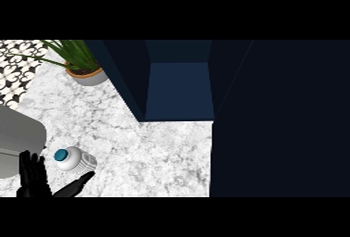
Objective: Pick up the bottled water, place it into the cabinet and close the cabinet
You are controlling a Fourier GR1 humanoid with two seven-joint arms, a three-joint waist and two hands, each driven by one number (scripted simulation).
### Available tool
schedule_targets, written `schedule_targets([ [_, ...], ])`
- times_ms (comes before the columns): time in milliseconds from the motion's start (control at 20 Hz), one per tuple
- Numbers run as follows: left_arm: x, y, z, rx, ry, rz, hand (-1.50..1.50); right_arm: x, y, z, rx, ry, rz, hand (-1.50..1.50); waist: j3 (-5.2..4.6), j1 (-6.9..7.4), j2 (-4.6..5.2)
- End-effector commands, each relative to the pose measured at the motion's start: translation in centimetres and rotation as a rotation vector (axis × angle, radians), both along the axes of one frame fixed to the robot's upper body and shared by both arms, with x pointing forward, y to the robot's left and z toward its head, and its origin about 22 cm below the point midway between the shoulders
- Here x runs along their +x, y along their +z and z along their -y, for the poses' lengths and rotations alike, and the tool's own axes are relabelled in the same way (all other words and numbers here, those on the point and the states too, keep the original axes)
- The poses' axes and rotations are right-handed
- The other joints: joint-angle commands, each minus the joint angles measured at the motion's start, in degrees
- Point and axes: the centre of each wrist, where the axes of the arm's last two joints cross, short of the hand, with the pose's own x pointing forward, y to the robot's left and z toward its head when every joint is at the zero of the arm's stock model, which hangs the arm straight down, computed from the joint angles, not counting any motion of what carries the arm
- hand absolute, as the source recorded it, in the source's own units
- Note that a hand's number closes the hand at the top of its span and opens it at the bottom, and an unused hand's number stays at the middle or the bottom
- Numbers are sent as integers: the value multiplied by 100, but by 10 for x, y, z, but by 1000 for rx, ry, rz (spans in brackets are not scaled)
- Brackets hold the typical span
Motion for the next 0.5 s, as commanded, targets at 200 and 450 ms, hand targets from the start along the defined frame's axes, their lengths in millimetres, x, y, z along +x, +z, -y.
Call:
schedule_targets([
  [200,5,-47,3,-96,-46,14,-150,-13,24,2,-7,30,43,-150,1,-13,0],
  [450,19,-66,14,-160,-134,47,-150,-13,29,0,5,30,35,-150,-2,-14,12],
])
